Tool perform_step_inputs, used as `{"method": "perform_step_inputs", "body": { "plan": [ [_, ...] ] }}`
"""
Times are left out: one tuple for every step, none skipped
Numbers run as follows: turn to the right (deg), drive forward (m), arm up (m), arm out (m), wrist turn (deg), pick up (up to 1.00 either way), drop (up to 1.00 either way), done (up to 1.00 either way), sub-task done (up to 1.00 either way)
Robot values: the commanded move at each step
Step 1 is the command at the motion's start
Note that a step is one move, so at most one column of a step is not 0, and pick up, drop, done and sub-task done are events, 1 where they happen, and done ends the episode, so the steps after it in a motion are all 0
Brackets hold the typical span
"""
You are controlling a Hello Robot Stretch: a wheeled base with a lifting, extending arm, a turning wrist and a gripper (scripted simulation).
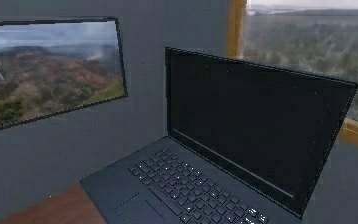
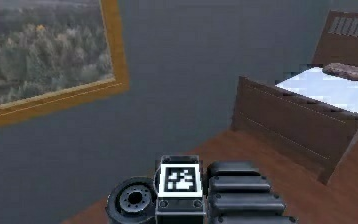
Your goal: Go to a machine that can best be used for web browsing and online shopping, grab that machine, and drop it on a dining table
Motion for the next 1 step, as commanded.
{"method": "perform_step_inputs", "body": {
  "plan": [
    [3.0, 0.0, 0.0, 0.0, 0.0, 0.0, 0.0, 0.0, 0.0]
  ]
}}
